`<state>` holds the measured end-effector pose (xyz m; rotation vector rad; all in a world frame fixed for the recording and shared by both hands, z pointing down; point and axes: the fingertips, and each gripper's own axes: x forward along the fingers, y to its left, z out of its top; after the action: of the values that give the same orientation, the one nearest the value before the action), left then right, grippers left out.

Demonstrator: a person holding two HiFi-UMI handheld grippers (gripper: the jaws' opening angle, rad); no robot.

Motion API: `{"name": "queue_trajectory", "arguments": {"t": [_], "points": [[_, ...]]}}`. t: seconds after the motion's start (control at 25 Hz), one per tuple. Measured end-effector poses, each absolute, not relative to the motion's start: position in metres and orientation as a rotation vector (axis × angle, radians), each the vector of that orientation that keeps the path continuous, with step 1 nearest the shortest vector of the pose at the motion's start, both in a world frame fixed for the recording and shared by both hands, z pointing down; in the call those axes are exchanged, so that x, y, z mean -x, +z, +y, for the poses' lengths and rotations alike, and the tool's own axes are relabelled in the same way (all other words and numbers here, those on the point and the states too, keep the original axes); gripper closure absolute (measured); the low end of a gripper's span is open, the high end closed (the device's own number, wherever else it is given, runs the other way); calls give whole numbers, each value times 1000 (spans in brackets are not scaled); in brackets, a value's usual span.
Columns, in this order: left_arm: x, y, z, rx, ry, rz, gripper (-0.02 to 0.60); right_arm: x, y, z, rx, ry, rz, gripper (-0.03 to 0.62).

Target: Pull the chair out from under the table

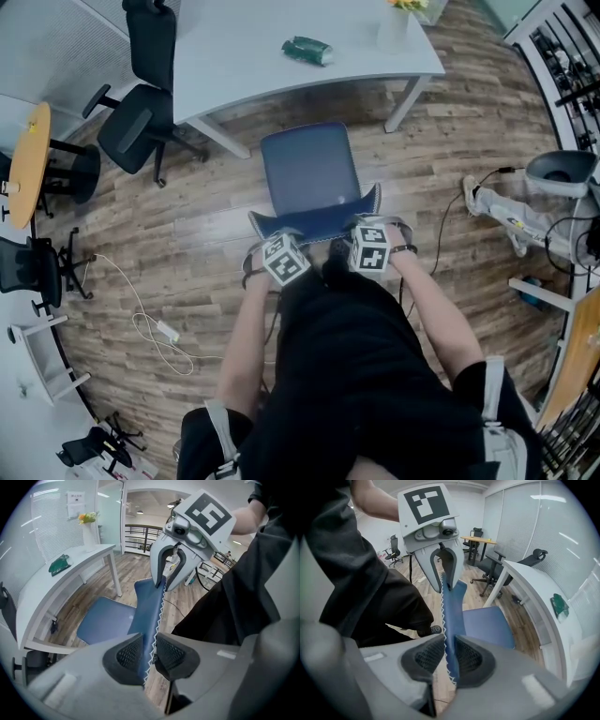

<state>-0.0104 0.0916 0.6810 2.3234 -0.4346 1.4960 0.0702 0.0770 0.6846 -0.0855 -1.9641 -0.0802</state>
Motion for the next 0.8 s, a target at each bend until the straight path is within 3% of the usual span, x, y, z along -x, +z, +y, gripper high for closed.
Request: {"name": "queue_trajectory", "arguments": {"t": [0.8], "points": [[6,678,95,-2299,1454,-459,478,-77,675,82,72,89,-2037,495]]}}
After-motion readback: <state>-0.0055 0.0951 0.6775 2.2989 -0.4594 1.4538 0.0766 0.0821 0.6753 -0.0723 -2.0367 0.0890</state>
